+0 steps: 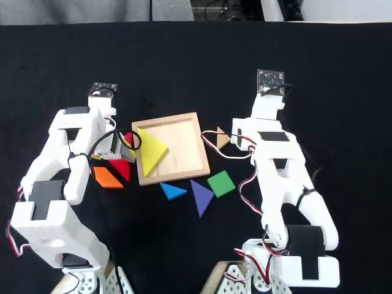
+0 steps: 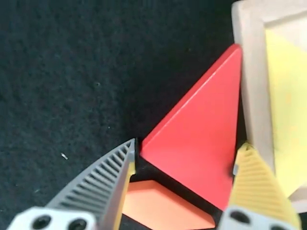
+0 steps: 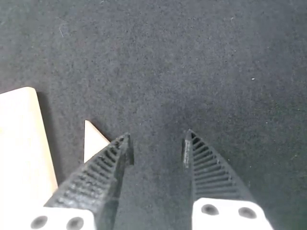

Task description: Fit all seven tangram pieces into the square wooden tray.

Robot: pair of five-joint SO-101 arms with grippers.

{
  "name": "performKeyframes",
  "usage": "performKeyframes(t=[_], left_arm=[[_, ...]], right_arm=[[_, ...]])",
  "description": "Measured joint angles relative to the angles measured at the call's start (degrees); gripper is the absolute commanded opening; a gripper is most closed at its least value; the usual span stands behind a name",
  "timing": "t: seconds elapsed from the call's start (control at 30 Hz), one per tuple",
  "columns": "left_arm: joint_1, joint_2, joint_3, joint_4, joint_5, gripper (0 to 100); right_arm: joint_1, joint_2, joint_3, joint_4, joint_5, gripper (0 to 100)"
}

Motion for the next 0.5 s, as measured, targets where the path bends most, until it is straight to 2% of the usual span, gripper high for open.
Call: performKeyframes(t=[0.1, 0.5], left_arm=[[0.0, 0.0, 0.0, 0.0, 0.35, 21], [0.35, -0.09, -0.62, 0.09, 3.16, 23]], right_arm=[[0.0, 0.0, 0.0, 0.0, 0.0, 17.7], [0.0, 0.0, 0.0, 0.0, 0.0, 17.7]])
